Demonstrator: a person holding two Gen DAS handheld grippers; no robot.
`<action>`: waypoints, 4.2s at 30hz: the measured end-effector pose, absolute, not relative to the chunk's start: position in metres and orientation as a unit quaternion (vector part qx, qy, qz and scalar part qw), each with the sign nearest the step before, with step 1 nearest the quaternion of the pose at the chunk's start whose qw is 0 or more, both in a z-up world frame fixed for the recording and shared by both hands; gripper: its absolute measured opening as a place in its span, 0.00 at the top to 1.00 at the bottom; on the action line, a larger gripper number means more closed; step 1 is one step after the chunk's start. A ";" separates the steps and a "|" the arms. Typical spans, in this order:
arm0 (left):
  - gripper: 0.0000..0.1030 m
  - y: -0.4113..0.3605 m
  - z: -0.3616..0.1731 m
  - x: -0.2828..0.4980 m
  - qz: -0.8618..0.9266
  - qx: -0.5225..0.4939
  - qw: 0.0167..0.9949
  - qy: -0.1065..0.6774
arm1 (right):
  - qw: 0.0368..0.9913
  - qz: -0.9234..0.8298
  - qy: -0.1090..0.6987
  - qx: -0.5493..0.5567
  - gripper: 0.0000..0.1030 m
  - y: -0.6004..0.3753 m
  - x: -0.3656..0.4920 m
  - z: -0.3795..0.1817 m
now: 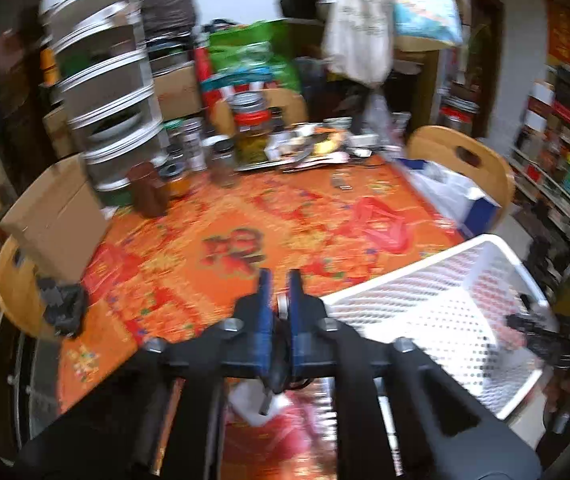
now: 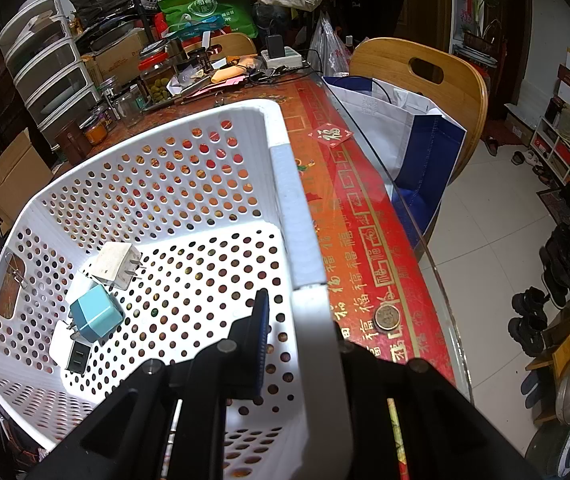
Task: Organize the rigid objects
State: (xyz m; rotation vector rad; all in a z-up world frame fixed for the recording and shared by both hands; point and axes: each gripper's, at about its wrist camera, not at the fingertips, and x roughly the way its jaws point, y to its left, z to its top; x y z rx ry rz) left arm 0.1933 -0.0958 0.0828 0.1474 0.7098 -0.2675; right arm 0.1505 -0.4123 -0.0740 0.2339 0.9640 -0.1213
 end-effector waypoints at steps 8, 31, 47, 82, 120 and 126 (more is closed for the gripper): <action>0.95 -0.177 0.052 0.189 -0.187 0.131 0.896 0.382 | 0.878 -0.057 0.462 0.112 0.85 -0.410 0.149 -0.075; 0.01 0.063 -0.119 0.236 -0.045 0.024 0.860 0.507 | 0.878 -0.053 0.463 0.112 0.84 -0.413 0.153 -0.074; 0.33 0.044 -0.156 0.265 -0.018 0.010 0.858 0.514 | 0.877 -0.053 0.465 0.110 0.84 -0.413 0.153 -0.074; 0.34 -0.120 0.044 0.177 -0.060 0.179 0.924 0.332 | 0.877 -0.050 0.466 0.105 0.84 -0.411 0.153 -0.074; 0.08 -0.140 0.007 0.181 -0.174 0.181 0.883 0.397 | 0.878 -0.039 0.465 0.105 0.81 -0.411 0.151 -0.074; 0.00 0.000 -0.030 0.177 -0.073 0.082 0.901 0.420 | 0.876 -0.039 0.469 0.103 0.81 -0.412 0.153 -0.074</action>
